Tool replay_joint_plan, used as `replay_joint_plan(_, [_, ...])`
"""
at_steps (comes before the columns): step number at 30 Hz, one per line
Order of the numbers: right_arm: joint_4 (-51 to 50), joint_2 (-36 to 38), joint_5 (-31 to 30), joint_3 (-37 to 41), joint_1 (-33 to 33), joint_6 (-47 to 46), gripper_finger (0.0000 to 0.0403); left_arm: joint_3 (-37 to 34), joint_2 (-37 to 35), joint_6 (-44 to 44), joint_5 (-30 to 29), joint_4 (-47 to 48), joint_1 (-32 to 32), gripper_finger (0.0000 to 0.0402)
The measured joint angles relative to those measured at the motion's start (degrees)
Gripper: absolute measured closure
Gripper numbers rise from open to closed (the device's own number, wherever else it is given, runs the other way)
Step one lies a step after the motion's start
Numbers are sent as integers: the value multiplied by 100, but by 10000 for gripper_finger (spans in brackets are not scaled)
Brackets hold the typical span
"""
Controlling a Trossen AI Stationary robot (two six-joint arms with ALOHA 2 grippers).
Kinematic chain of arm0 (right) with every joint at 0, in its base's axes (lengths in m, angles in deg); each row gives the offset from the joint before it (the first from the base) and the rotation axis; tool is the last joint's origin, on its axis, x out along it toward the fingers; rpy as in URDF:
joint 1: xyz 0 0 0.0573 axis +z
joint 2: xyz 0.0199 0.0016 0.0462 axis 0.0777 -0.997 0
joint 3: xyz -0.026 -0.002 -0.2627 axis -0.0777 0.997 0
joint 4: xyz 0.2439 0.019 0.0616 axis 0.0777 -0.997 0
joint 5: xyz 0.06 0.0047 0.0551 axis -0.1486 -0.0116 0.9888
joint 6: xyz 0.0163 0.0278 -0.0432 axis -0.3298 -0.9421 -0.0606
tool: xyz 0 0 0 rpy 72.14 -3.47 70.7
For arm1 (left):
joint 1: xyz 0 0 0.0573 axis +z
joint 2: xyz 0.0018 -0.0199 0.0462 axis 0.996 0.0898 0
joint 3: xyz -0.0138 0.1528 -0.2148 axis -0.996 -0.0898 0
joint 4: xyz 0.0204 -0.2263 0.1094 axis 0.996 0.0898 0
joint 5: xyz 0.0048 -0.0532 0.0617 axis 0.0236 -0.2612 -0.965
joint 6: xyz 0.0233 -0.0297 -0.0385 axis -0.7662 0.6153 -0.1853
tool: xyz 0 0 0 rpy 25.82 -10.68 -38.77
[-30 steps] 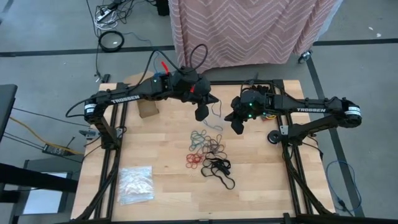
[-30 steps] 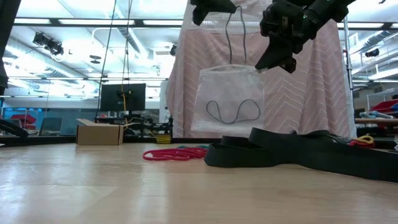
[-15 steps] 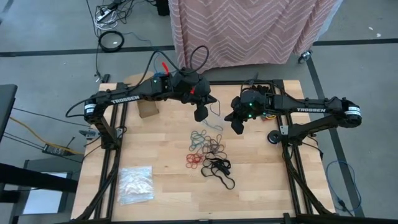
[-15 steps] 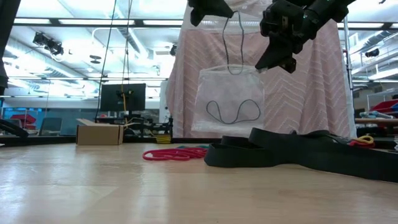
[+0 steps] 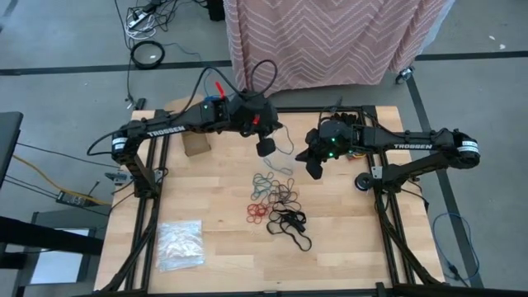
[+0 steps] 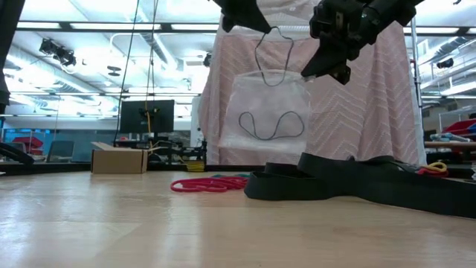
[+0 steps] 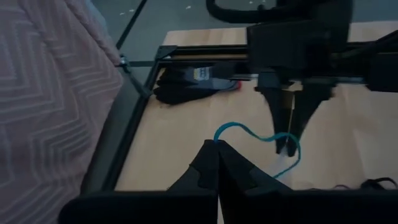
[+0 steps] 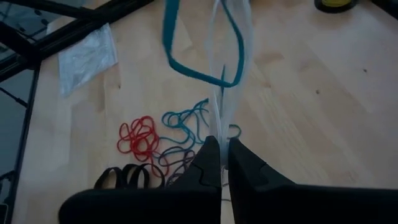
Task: Sort rubber bands
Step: Put the blue rubber band into the transparent zip bag
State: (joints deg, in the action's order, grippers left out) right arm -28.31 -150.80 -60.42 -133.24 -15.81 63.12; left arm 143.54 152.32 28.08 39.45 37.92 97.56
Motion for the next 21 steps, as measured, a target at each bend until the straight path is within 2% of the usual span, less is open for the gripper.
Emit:
replay_joint_plan(12, [136, 0, -154, -2, 0, -46, 401, 0, 0, 1, 35, 381, 74, 401])
replay_joint_plan(21, [451, 2, -160, -6, -11, -34, 401, 2, 189, 61, 160, 306, 2, 401])
